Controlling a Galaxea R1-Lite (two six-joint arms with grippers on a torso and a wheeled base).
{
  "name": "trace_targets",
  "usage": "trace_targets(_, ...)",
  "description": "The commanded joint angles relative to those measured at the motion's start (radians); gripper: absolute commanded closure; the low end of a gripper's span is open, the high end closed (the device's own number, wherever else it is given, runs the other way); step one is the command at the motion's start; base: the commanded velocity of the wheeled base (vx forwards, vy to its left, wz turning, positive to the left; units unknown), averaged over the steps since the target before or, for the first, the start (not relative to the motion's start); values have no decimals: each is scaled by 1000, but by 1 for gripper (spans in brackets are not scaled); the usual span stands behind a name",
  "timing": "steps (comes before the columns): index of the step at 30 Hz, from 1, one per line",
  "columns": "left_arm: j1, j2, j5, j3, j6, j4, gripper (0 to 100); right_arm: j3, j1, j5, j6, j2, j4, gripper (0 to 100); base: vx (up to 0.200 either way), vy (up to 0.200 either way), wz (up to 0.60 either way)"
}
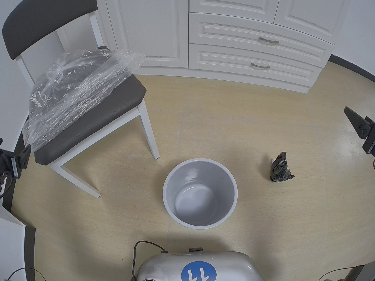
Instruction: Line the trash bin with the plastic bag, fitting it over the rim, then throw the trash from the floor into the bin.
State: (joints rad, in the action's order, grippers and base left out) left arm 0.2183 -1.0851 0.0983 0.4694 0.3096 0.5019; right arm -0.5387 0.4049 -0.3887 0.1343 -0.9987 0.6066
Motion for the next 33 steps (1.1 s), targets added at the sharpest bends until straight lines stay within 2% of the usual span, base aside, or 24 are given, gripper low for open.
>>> trace_targets(1, 67, -203, -11, 38, 6, 84, 0, -35, 63, -10, 28, -113, 9, 0, 0, 0, 0)
trace_targets(6, 95, -280, -75, 49, 5, 144, 0, -33, 69, -13, 65, -178, 19, 0, 0, 0, 0)
trace_targets(8, 107, -309, -112, 52, -7, 164, 0, -30, 74, -16, 76, -218, 73, 0, 0, 0, 0)
trace_targets(15, 148, -337, -112, 78, -9, 167, 0, -23, 94, -56, 74, -233, 113, 0, 0, 0, 0)
trace_targets(33, 208, -389, -114, 121, -10, 168, 0, -20, 94, -52, 79, -232, 114, 0, 0, 0, 0)
